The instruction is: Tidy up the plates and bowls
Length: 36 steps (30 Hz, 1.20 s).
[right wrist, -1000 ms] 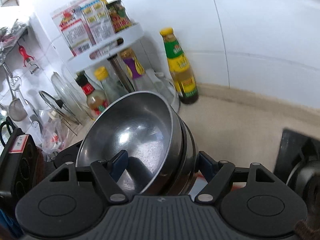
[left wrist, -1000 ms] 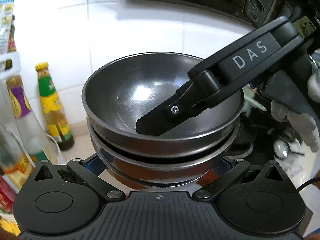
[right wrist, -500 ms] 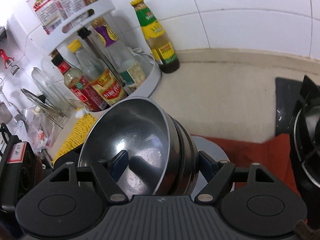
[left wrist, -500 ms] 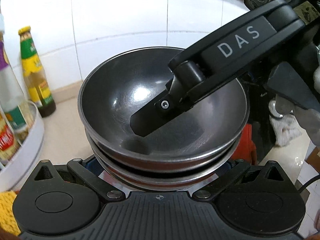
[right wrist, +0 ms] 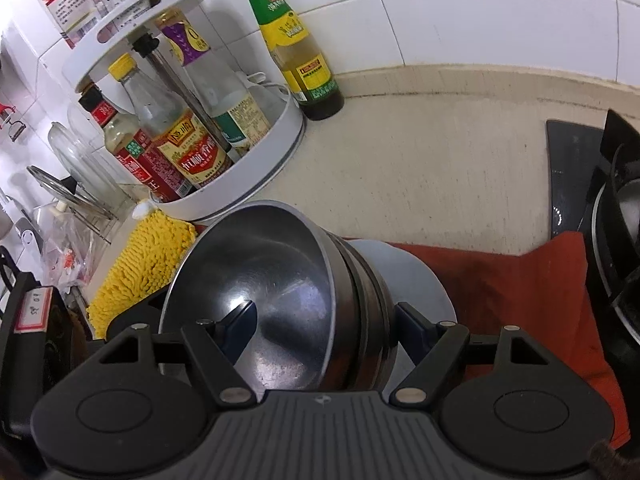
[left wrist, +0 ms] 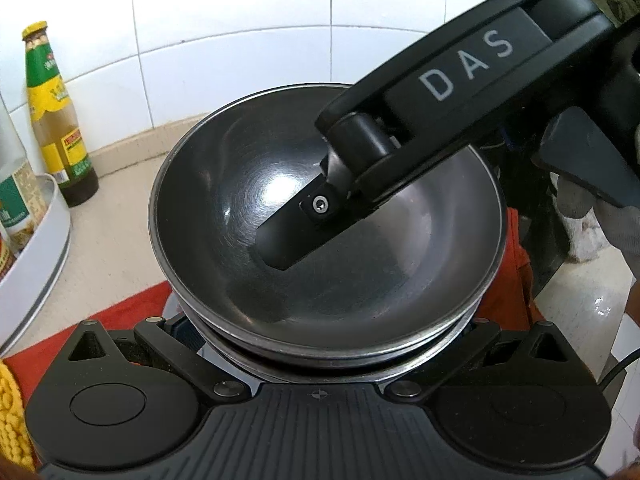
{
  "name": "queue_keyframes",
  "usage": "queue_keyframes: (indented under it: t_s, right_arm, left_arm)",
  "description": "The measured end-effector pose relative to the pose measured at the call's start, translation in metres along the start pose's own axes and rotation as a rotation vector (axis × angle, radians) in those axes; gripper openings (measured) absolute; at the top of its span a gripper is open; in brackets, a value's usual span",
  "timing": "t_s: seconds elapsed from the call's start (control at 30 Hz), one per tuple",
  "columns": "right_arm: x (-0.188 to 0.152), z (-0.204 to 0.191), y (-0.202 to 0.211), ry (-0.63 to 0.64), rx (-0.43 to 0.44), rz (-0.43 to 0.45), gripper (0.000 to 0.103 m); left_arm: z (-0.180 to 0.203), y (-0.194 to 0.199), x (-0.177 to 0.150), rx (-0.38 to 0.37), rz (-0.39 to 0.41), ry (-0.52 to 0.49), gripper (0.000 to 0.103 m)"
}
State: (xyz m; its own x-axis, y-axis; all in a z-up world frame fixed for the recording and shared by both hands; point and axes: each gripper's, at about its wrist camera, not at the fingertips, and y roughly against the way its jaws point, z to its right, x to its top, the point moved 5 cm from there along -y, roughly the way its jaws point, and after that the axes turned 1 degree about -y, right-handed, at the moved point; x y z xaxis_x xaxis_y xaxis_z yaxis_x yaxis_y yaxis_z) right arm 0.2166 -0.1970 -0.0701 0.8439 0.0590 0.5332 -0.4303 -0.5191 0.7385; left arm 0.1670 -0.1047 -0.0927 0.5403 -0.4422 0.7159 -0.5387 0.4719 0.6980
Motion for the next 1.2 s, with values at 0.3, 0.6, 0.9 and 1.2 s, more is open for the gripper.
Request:
queue_keyframes:
  t_s: [0.3,0.6,0.9,1.2]
  right_arm:
    - [-0.009,0.006,-0.011,-0.014,0.004,-0.008,0.071]
    - [-0.009,0.003,-0.007,0.002,-0.006,0.018,0.071]
    - [-0.015,-0.003,-0.008,0.035,-0.044,0.018,0.071]
    - [-0.010,0.001,-0.010,0.046,-0.108,0.044,0.071]
  left_arm:
    - [0.003,-0.008,-0.006,0.005,-0.040,-0.001,0.103]
    - [-0.004,0.007,-0.010,0.012,-0.057,0.029,0.103]
    - [-0.008,0.012,-0.018,0.027,-0.070,0.071,0.103]
    - [0.000,0.009,-0.009,0.066,-0.068,0.019,0.103]
